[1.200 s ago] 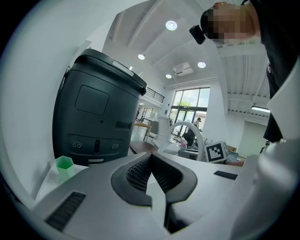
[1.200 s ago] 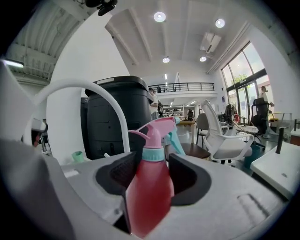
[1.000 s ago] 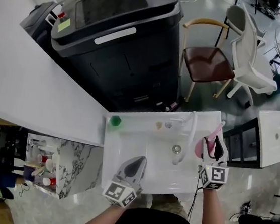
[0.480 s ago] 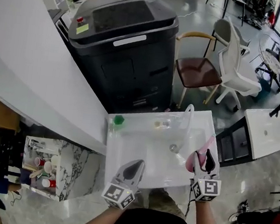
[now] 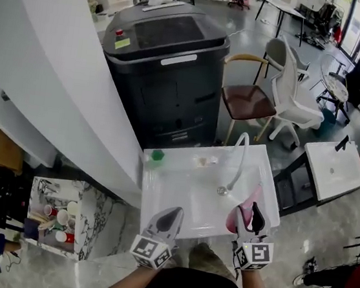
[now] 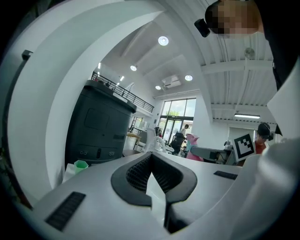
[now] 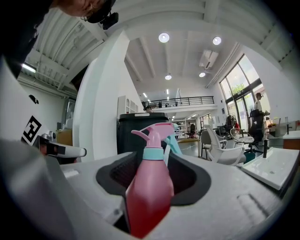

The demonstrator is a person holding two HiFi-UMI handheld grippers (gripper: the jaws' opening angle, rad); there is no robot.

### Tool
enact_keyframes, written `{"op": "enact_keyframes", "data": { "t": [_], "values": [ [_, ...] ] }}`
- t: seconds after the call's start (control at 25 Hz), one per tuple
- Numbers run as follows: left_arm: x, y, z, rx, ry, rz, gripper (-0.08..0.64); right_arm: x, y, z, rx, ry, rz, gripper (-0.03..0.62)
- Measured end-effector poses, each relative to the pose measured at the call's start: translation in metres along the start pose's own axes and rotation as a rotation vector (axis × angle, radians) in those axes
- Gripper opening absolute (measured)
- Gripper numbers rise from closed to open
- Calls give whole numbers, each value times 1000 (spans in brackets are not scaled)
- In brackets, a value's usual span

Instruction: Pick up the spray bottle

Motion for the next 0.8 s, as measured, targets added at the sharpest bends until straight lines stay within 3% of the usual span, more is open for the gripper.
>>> {"op": "enact_keyframes", "data": {
  "t": [0.48,0.8],
  "values": [
    [-15,-59,-9,-5,10,33,14,-1,-23,-99,-101,17,7,204],
    [-21,-92,-19,-35,19,49,14,-9,-23,-142,-161,18,56,201]
  ]
}}
Point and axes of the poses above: the fingertips, and each gripper's own axes: y forward along the fingers, z to its right, x out of its underside, the point moved 6 cm from there along -y, backward along the fingers, and after that the axes turned 8 degrees about z, right-handed, at the moved point
